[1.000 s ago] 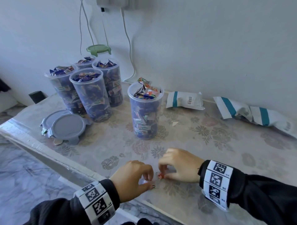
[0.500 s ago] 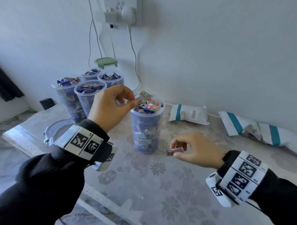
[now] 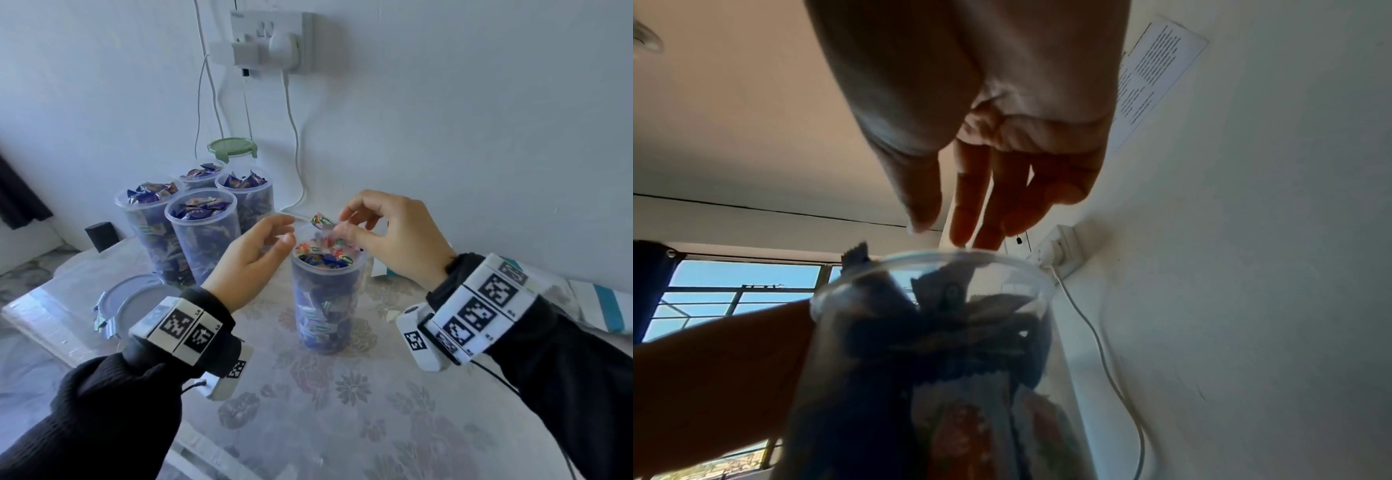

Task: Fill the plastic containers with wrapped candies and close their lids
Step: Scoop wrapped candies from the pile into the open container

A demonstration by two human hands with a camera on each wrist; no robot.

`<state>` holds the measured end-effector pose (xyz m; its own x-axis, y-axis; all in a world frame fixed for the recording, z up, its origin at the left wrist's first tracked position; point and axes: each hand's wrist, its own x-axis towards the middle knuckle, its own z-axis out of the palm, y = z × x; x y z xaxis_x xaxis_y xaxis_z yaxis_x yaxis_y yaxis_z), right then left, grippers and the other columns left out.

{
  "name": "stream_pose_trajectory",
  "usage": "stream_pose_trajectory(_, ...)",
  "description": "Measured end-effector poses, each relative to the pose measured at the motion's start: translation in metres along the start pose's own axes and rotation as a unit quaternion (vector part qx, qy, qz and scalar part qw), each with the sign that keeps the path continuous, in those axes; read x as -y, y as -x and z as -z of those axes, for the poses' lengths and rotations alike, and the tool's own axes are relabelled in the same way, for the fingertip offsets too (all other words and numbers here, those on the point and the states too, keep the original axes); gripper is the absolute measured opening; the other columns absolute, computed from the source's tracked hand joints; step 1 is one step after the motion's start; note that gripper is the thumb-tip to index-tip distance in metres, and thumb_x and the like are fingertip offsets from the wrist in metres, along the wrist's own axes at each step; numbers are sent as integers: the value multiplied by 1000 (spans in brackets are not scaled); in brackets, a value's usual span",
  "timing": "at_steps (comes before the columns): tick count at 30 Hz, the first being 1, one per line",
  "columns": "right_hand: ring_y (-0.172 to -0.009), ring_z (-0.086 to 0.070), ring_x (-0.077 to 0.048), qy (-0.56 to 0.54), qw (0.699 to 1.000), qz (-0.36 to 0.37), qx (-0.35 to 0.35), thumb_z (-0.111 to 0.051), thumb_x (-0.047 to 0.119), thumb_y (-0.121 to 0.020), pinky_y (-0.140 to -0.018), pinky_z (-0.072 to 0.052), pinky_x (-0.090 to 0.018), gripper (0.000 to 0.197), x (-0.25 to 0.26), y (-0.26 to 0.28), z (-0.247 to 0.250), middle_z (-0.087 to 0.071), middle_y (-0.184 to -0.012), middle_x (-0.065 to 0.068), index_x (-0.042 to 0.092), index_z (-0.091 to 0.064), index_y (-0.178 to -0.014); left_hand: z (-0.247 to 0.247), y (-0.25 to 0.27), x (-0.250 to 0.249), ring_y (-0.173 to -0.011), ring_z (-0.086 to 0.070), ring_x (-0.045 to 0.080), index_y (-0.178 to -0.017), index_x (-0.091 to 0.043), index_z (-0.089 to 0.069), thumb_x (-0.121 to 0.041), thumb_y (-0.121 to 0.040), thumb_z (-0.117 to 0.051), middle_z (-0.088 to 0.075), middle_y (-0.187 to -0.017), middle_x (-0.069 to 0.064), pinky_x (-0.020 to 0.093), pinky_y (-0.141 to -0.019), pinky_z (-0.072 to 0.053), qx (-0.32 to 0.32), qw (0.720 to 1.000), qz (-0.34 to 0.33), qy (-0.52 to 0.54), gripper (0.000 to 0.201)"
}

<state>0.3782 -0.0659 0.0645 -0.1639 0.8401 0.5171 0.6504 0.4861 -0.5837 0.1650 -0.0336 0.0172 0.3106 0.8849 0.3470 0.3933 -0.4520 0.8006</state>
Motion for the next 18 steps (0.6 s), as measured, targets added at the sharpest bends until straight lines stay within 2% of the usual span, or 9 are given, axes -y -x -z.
stream_pose_trajectory(2, -76, -57, 7, 12, 1000, 9, 21, -63, 25, -90, -70, -41, -7, 10, 1, -8, -7, -68, -84, 13, 19, -69, -95, 4, -3, 5, -104, -55, -5, -118, -35, -46, -55, -83, -55, -57, -113, -17, 17, -86, -48, 27, 999, -6, -15, 40)
stream_pose_trajectory(3, -83, -56, 11, 19, 999, 5, 43, -59, 25, -92, -74, -39, -4, 15, 1, -10, -10, -68, -93, 13, 21, -68, -103, 7, -5, 6, -103, -56, -3, -117, -36, -46, -57, -83, -56, -56, -112, -19, 21, -88, -49, 34, 999, -4, -15, 42)
stream_pose_trajectory(6, -109, -50, 10, 43, 990, -24, 129, -58, 34, -91, -88, -32, 0, 32, 2, -15, -15, -61, -120, 16, 30, -60, -123, 11, -11, 8, -102, -58, 4, -122, -24, -49, -44, -83, -50, -58, -109, -15, 35, -94, -49, 48, 999, 3, -1, 43)
stream_pose_trajectory(8, -111, -49, 10, 58, 987, -30, 144, -64, 37, -86, -91, -31, 0, 39, 2, -16, -17, -61, -124, 15, 32, -60, -125, 13, -15, 9, -103, -57, 6, -123, -20, -51, -40, -88, -45, -59, -109, -12, 38, -97, -47, 64, 998, 4, 9, 40)
stream_pose_trajectory(11, -114, -50, 9, 66, 988, -34, 136, -73, 34, -80, -94, -31, -1, 39, 9, -18, -17, -63, -121, 15, 32, -65, -118, 19, -21, 16, -105, -56, 2, -126, -22, -50, -63, -86, -44, -59, -114, -11, 31, -97, -47, 111, 993, -5, 37, 57)
stream_pose_trajectory(14, -113, -51, 9, 73, 984, -50, 154, -76, 31, -77, -99, -33, -7, 32, 14, -23, -16, -65, -119, 17, 31, -70, -109, 23, -26, 22, -113, -52, -5, -133, -27, -43, -84, -61, -50, -54, -126, -14, 19, -92, -46, 183, 982, -49, 13, 92)
stream_pose_trajectory(16, -114, -50, 10, 76, 979, -79, 173, -77, 31, -75, -102, -33, -11, 31, 15, -25, -14, -63, -120, 19, 33, -71, -105, 23, -30, 23, -114, -50, -6, -133, -30, -40, -79, -56, -59, -53, -127, -14, 16, -92, -44, 201, 977, -68, 0, 94)
stream_pose_trajectory(18, -111, -53, 10, 81, 975, -95, 184, -78, 29, -75, -100, -36, -12, 27, 16, -26, -14, -65, -117, 21, 35, -73, -101, 21, -34, 25, -114, -51, -4, -132, -29, -42, -68, -58, -64, -55, -126, -12, 16, -90, -45, 199, 977, -73, 8, 87)
